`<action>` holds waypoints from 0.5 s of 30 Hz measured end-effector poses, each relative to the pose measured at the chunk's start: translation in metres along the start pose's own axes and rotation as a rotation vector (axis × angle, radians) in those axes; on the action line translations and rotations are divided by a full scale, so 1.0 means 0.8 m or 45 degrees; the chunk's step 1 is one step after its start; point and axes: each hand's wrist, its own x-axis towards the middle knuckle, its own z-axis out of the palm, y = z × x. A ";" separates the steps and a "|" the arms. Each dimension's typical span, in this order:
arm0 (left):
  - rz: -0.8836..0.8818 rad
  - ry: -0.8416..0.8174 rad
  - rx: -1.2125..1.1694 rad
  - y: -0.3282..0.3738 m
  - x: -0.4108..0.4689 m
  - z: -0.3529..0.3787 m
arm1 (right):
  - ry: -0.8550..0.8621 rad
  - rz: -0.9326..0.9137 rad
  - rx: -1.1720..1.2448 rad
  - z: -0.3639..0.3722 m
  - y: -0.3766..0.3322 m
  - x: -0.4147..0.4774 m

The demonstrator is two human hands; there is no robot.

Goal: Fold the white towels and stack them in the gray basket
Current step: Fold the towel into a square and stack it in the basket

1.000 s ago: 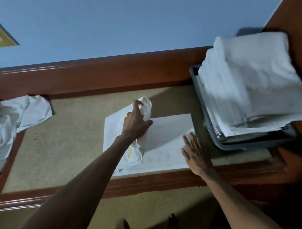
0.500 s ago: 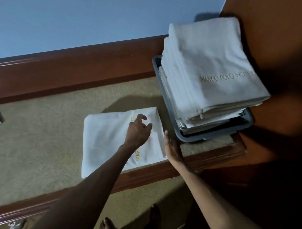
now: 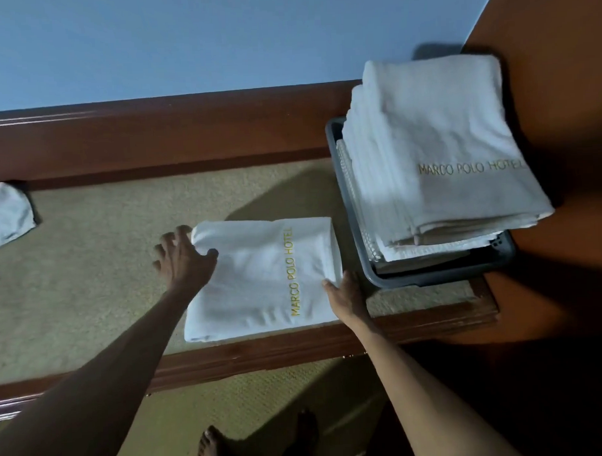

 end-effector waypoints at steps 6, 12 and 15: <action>-0.555 -0.976 -0.609 -0.069 -0.005 -0.029 | 0.528 -0.468 -0.246 0.037 -0.043 -0.026; -0.351 -1.416 -0.720 -0.101 0.007 -0.016 | 0.293 -0.827 -0.208 0.099 -0.148 0.006; -0.222 -1.550 -0.674 -0.098 0.019 -0.016 | 0.283 -0.861 -0.207 0.128 -0.190 0.034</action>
